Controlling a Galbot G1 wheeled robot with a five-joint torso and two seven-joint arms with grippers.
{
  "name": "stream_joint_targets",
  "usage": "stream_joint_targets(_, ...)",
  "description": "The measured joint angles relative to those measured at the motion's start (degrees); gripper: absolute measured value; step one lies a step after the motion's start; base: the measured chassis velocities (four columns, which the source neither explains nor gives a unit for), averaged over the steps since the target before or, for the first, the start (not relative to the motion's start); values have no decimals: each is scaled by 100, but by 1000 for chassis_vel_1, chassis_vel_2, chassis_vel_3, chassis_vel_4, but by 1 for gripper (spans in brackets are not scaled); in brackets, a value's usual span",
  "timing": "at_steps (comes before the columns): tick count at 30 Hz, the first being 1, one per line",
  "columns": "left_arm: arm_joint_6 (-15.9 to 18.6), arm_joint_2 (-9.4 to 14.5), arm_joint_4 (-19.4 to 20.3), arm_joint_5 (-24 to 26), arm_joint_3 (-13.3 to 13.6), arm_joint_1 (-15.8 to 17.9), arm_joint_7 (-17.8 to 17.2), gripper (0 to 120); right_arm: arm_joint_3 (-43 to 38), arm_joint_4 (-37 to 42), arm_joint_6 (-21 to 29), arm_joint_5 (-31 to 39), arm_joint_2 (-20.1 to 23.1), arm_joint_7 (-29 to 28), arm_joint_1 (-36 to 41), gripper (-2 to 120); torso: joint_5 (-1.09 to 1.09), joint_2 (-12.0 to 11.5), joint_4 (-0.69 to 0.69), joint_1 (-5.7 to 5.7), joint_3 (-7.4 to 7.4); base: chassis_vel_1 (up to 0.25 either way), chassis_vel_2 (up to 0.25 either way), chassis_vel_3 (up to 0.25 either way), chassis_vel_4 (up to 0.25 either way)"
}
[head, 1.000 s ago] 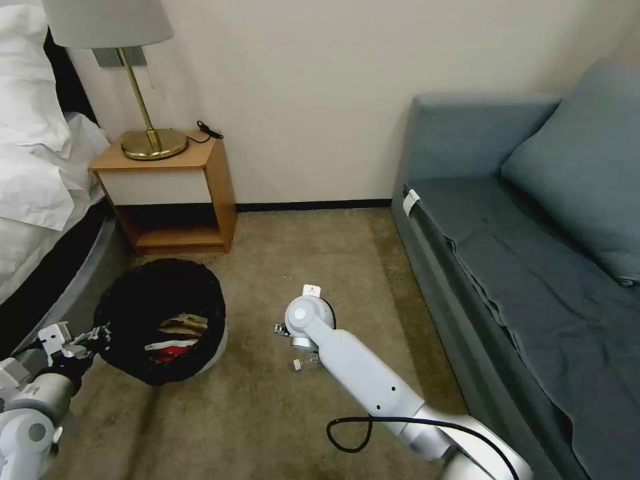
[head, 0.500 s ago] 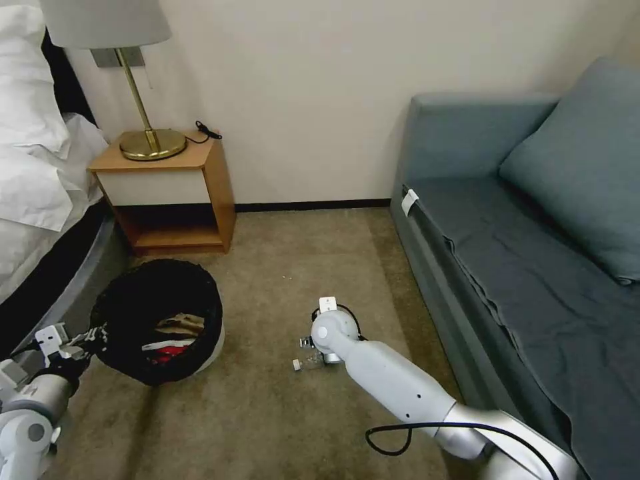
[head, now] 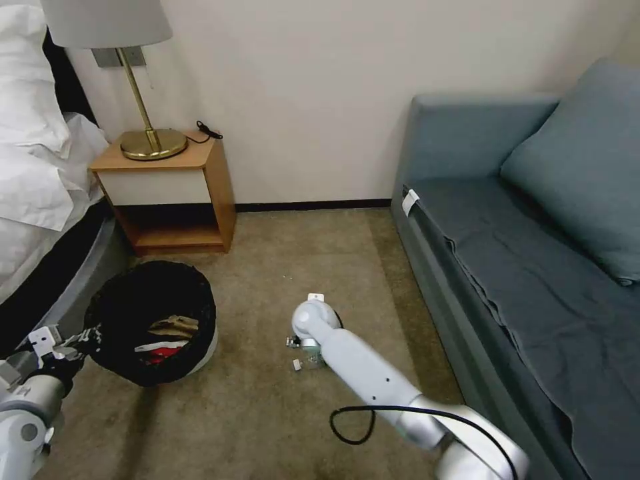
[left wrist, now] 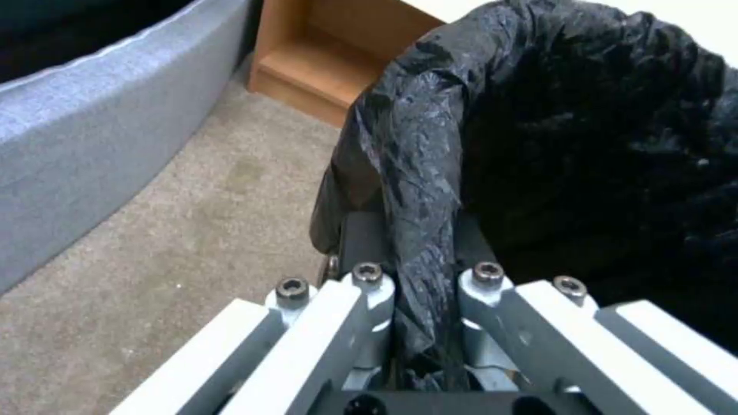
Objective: Pick up the trash bin, then pick up the garbage on the floor and place it into the trash bin.
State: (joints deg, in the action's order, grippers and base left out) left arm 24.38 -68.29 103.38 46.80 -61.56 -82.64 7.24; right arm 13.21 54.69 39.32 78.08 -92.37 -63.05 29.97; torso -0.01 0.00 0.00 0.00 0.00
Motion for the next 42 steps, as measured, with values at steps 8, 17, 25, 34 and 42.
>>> stream_joint_targets(8,-43,37,-123,19,-36,-1,13,4,-166,-209,-131,-175,3,75,92,100,0,0,1,0,0,0,0,0,0)
stream_joint_targets(17,-80,47,-262,-4,0,44,37,4,-347,-525,-276,-576,13,471,115,100,1,0,0,0,0,0,0,0,0)
stream_joint_targets(25,-104,68,-348,-22,6,83,50,4,-340,-677,-385,-818,18,744,139,100,1,0,0,0,0,0,0,0,0)
stream_joint_targets(34,-117,55,-376,-31,-2,93,50,4,-215,-439,-321,-671,21,643,241,100,1,0,0,0,0,0,0,0,0)
stream_joint_targets(42,-154,36,-391,-23,-51,56,65,4,18,-191,-235,-522,22,531,323,100,1,0,1,0,0,0,0,0,0)
